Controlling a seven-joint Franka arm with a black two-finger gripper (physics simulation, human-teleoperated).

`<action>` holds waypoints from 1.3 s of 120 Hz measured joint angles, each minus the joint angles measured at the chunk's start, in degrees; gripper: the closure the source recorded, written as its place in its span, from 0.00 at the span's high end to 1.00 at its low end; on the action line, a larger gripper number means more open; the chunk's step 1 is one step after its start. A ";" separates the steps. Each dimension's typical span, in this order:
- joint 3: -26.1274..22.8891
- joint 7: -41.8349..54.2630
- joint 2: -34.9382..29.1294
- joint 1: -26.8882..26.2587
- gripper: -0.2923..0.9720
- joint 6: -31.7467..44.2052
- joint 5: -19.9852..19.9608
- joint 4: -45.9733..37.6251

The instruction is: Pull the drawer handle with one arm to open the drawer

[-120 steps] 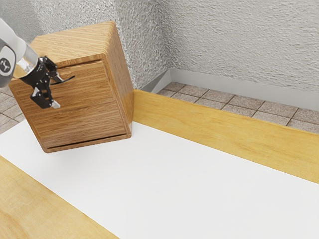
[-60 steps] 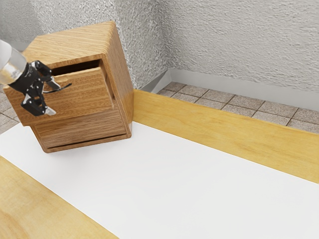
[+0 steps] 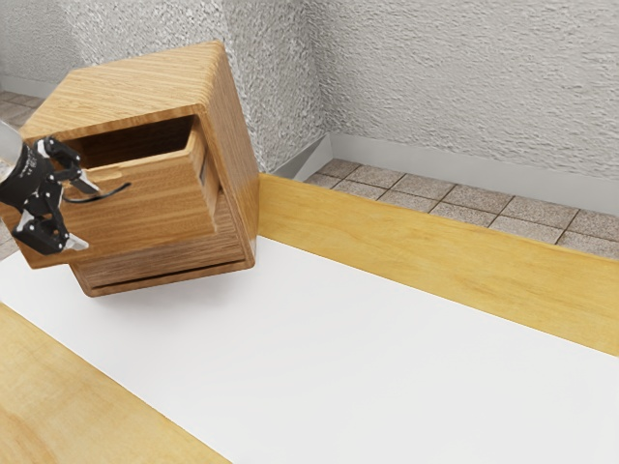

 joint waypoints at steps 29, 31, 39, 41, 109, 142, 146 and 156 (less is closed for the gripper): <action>-1.42 0.03 -4.66 1.33 0.74 0.15 0.07 -4.69; -1.43 0.04 -5.00 1.34 0.74 0.17 0.07 -5.10; -1.47 0.05 -6.60 1.35 0.74 0.24 0.09 -6.72; -1.49 0.05 -7.01 1.34 0.74 0.26 0.09 -7.07; -5.28 0.07 -18.52 2.23 0.74 0.48 -0.28 -16.64; -5.29 0.07 -22.38 4.63 0.74 0.28 -0.43 -19.66; -5.30 0.07 -22.58 4.64 0.74 0.27 -0.43 -19.83; -5.46 0.07 -23.47 4.67 0.74 0.21 -0.46 -20.59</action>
